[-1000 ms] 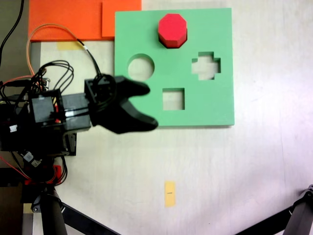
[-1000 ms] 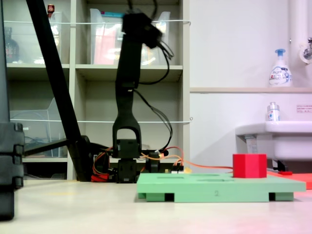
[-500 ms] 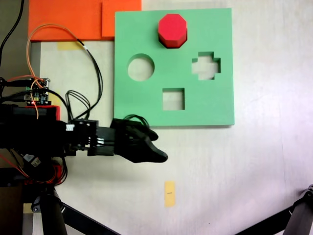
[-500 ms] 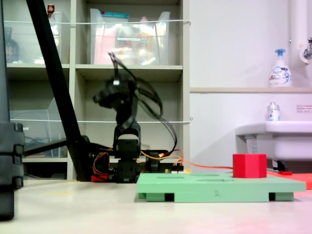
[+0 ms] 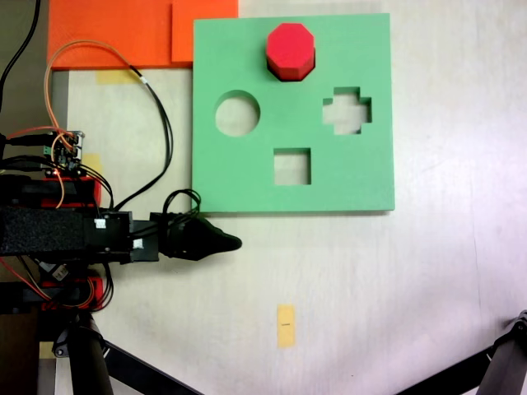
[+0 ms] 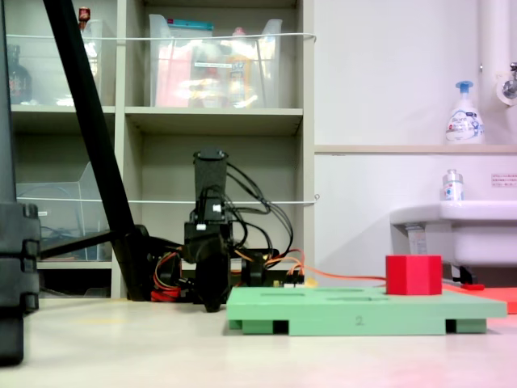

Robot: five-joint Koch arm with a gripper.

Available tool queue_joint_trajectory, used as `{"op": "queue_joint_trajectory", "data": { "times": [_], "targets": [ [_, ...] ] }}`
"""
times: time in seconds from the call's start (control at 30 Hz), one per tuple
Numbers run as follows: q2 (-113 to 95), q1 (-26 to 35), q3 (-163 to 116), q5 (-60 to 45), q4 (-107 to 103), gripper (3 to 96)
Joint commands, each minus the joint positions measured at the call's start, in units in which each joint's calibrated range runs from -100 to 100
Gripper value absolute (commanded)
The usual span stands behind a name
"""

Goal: Put the octagonal pillar block into the corresponding hole

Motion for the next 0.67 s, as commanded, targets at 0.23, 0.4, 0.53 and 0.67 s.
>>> {"op": "queue_joint_trajectory", "data": {
  "times": [0.23, 0.4, 0.53, 0.67],
  "targets": [
    [-0.68, 0.1, -0.49, -0.73, -9.61, 48.9],
    [-0.68, 0.1, -0.49, -0.73, -9.61, 48.9],
    [-0.68, 0.1, -0.49, -0.73, -9.61, 48.9],
    [-0.68, 0.1, -0.49, -0.73, -9.61, 48.9]
  ]
}}
